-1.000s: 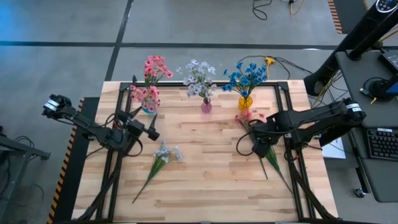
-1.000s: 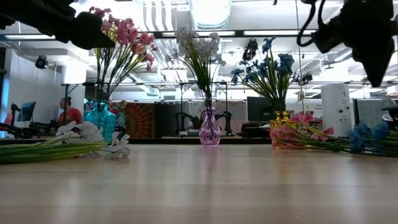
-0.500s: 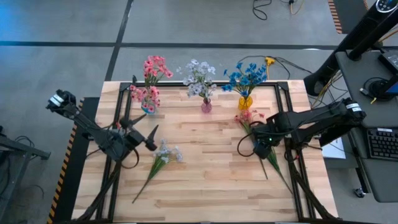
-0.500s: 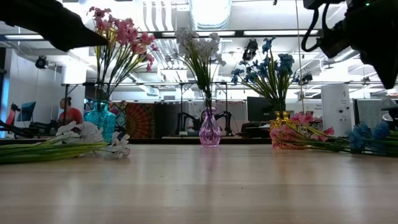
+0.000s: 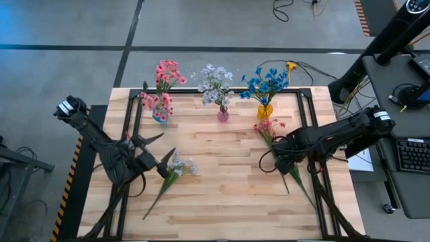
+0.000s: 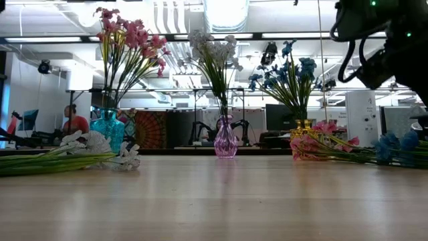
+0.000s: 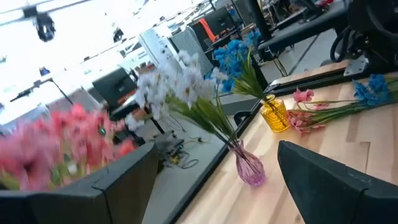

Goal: Sort flowers into vase by color
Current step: Put the blue flowers into the yellow vase

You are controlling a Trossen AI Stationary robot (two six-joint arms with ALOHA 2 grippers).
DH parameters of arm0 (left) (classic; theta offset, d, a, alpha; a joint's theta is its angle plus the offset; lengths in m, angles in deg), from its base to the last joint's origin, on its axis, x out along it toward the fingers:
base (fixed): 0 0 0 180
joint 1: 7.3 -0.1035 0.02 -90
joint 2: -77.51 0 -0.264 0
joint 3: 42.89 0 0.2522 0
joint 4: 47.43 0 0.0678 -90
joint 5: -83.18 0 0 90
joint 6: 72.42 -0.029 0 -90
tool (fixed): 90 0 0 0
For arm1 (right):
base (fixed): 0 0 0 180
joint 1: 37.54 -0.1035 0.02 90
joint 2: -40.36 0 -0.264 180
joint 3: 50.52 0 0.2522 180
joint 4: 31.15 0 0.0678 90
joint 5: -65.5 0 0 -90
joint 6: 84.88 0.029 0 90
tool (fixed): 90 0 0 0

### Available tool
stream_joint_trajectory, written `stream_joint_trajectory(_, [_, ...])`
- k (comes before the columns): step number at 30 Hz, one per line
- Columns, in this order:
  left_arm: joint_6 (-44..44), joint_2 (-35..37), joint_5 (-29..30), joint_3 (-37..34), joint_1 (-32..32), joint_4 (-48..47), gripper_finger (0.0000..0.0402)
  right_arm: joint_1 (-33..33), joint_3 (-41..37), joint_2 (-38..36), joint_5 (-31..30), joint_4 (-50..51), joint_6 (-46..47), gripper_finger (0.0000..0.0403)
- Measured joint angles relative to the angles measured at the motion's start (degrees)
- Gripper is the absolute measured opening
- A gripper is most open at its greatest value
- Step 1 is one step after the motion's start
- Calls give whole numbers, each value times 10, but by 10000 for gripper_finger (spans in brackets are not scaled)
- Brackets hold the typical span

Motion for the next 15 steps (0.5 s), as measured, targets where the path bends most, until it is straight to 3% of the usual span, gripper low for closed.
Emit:
stream_joint_trajectory(11, [-49,-36,0,47,0,-12,311,-54,-45,0,9,-58,81,222])
stream_joint_trajectory(15, [-49,-30,-37,43,-1,-12,311,-95,-55,0,14,-68,126,222])
